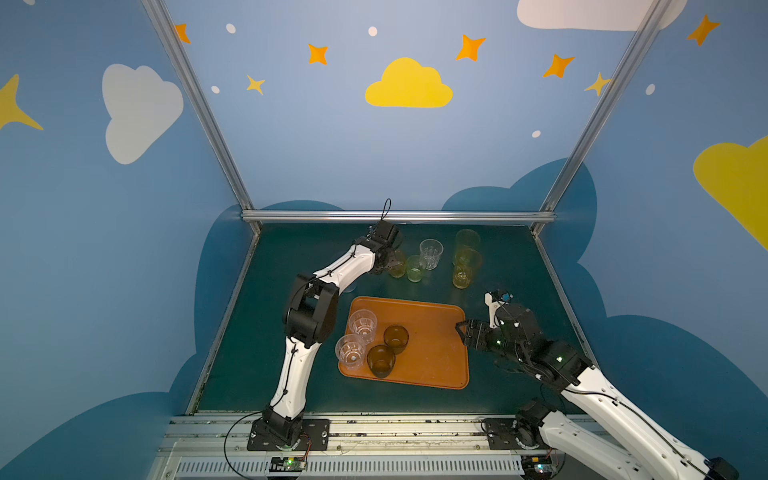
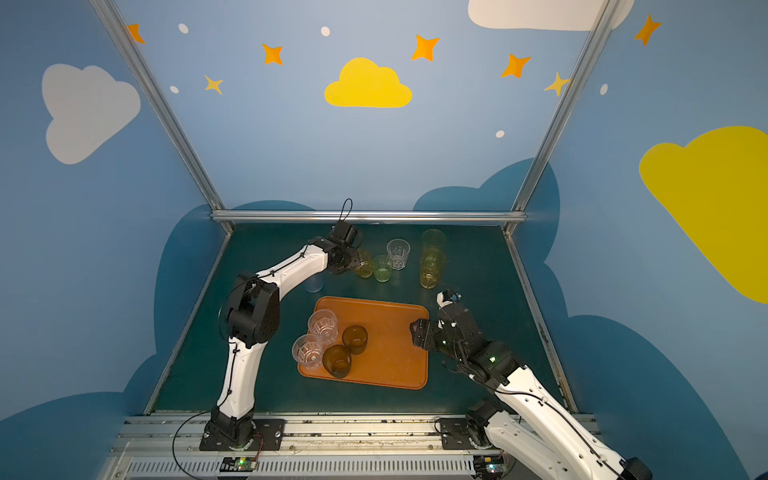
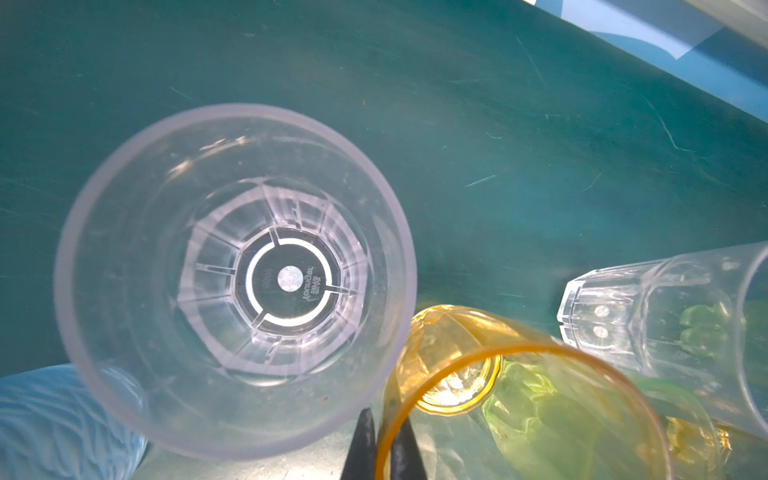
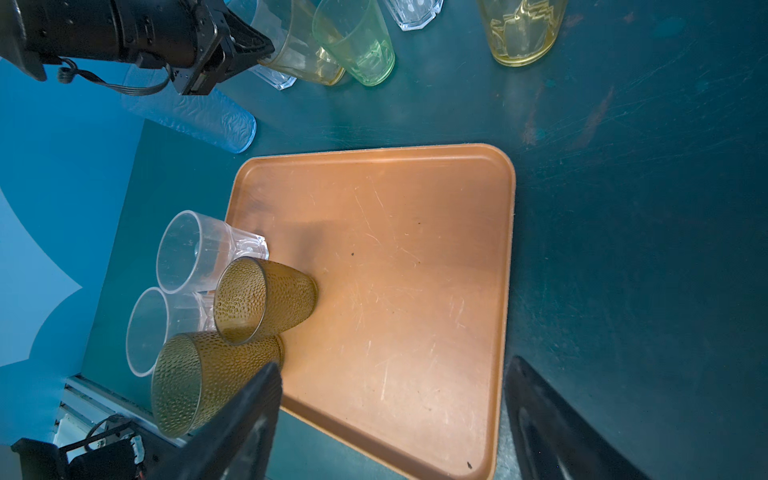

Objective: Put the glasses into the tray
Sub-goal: 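Lift the amber glass with the left gripper toward the tray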

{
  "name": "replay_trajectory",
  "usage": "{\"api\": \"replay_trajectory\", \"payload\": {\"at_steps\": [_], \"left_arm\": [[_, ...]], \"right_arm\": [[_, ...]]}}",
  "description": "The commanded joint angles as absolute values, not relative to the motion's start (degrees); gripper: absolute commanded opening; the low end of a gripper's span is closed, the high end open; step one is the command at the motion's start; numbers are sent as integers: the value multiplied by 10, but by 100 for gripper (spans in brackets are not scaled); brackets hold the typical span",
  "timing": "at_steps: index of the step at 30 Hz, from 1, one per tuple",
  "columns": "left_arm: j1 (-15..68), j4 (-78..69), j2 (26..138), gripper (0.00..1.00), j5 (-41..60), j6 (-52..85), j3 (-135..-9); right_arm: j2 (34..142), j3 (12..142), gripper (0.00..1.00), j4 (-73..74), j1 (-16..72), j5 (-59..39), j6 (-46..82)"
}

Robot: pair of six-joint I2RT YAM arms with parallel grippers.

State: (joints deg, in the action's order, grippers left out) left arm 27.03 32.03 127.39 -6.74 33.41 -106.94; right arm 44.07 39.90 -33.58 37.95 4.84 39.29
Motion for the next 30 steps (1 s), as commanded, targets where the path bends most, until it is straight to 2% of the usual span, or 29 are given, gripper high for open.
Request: {"api": "replay_trajectory", "payload": {"at_steps": [1,30], "left_arm": [[267,326,1252,4,-69,325,-1060],[267,287,1067,4,-44,296,-911]], "right_arm": [[443,397,83,-329,377,41,401],[491,450,83,-306,370,12,384]]}}
